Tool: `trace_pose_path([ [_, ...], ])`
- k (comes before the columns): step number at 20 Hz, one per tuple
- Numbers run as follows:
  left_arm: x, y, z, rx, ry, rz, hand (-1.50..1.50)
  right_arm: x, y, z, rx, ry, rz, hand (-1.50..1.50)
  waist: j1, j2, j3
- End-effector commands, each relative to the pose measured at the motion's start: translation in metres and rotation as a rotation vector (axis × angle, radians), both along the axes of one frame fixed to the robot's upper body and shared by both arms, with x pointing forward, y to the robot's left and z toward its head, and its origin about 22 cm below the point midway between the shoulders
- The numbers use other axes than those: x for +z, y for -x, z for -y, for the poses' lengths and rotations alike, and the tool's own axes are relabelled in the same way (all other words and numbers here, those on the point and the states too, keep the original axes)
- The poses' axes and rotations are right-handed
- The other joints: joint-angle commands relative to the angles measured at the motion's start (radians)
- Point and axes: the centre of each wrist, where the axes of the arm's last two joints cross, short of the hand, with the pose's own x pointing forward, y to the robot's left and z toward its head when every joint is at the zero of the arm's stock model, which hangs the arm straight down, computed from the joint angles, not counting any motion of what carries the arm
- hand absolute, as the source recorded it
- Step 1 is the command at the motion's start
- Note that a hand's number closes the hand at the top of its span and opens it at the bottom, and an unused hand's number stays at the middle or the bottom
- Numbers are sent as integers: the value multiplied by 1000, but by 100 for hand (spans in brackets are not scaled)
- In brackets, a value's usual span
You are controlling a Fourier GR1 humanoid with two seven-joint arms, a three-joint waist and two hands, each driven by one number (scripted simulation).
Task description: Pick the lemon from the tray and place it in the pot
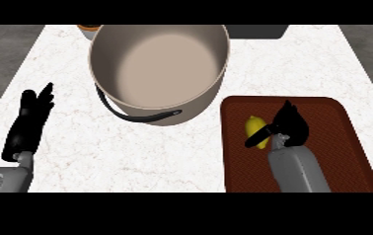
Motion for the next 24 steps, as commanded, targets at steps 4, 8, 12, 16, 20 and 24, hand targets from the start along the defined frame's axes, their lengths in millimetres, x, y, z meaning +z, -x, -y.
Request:
trace_pose_path([
  [4,12,3,-4,4,-12,-9,0,-10,-3,-1,-87,-11,-25,-150,0,1,1],
  [8,-5,12,13,-4,-5,-2,0,-21,-11,12,-99,-10,-32,-150,2,1,1],
  [12,5,18,-1,-12,-3,-18,0,-21,3,6,-33,35,20,150,1,0,1],
  [16,-1,5,-5,3,-10,-4,0,-18,-15,6,-12,132,50,150,1,2,0],
  [20,1,10,15,-16,3,-11,0,-1,-9,10,20,210,41,150,-1,0,0],
  [24,18,-10,13,-5,-11,5,0,-7,-13,-4,26,262,103,150,-2,2,1],
])
